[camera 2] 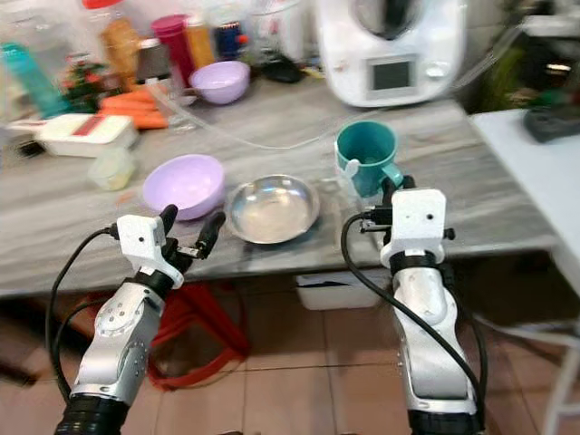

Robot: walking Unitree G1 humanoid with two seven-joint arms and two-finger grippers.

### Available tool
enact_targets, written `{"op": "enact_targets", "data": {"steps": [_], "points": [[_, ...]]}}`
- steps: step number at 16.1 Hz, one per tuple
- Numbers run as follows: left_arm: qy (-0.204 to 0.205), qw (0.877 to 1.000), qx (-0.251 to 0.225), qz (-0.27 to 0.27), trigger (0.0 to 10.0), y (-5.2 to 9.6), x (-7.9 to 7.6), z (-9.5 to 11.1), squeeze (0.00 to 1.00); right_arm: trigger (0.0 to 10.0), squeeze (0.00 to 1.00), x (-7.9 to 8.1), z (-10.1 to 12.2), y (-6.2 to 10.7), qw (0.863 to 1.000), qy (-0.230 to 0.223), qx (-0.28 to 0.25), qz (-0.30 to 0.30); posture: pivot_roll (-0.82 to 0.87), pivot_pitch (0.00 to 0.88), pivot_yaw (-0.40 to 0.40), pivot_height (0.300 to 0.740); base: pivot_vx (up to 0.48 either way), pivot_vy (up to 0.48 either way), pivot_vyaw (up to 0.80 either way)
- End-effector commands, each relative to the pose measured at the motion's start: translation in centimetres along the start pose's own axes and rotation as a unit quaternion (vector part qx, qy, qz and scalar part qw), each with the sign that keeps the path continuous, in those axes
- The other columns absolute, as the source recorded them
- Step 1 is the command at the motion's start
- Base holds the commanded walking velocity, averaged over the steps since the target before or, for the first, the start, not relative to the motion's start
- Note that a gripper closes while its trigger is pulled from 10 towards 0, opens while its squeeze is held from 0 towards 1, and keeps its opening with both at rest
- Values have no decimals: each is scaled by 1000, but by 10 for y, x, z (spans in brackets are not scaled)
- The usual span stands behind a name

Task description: Setting the table

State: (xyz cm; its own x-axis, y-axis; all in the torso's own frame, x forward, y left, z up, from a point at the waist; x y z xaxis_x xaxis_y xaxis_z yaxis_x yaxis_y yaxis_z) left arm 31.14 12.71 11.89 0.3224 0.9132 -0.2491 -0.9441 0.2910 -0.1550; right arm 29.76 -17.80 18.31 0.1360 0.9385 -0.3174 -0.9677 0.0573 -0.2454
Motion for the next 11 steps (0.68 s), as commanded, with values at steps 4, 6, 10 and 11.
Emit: {"op": "enact_targets", "data": {"steps": [4, 6, 10, 11], "points": [[-3, 1000, -2, 1, 10000, 2, 1, 2, 0, 10000, 0, 0, 6, -1, 1000, -2, -15, 1, -132, 86, 120, 740, 0, 0, 628], [0, 1000, -2, 0, 10000, 1, 1, 1, 0, 10000, 0, -1, 6, -2, 1000, -2, -15, 1, -133, 86, 120, 740, 0, 0, 213], [7, 1000, 0, -6, 10000, 2, -1, 1, 0, 10000, 0, -1, 6, -3, 1000, -2, -14, -4, -133, 84, 119, 740, 0, 0, 0], [7, 1000, -1, -6, 10000, 2, -1, 1, 0, 10000, 0, 0, 6, -4, 1000, -3, -14, -4, -133, 84, 119, 740, 0, 0, 0]]}}
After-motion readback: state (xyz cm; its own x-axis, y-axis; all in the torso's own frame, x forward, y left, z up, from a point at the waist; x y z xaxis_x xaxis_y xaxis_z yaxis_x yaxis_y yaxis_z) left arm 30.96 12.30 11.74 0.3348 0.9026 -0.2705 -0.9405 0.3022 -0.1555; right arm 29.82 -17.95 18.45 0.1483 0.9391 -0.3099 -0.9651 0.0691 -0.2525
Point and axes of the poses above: a point about 5 cm out from each wrist's last joint towards the gripper, its own y axis pointing back from the gripper into the wrist, its own z axis along the axis of the wrist's last joint, x = y × z, the point moved 1 cm from there along -y, pointing out of the wrist towards the gripper, and after that the axes turned 7 degrees about y, right-handed, at the moved point
